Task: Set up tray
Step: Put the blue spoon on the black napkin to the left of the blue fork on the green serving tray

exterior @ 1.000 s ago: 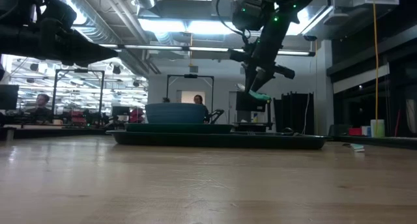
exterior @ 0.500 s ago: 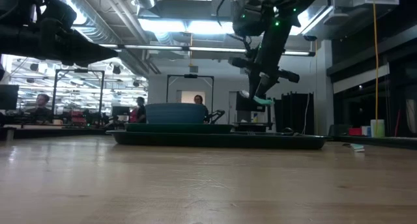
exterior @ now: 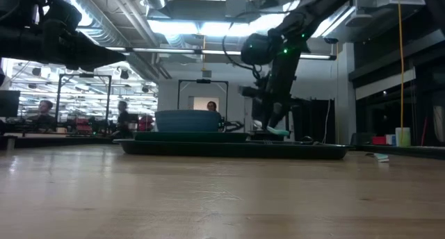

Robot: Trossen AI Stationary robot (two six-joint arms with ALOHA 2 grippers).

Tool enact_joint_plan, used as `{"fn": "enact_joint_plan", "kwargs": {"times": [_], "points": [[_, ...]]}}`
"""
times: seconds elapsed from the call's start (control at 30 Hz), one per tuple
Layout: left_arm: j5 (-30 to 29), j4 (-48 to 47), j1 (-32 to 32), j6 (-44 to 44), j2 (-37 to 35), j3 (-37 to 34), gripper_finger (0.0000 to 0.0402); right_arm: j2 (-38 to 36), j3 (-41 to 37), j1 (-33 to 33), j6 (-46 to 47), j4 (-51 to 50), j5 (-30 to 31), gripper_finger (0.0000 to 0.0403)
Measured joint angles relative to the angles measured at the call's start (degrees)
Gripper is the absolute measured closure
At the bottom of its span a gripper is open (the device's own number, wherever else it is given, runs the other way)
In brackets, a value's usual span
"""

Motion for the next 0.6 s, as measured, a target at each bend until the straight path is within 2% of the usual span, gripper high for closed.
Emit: {"fn": "enact_joint_plan", "kwargs": {"times": [0.3,0.6], "points": [[0.02,-0.01,0.01,0.00,0.00,0.00,0.0398,0.73,-0.01,-1.91,0.53,0.37,-2.92,0.0347],[0.07,0.00,0.02,-0.02,-0.02,0.00,0.0398,0.74,-0.02,-1.88,1.34,1.16,-2.00,0.0347]]}}
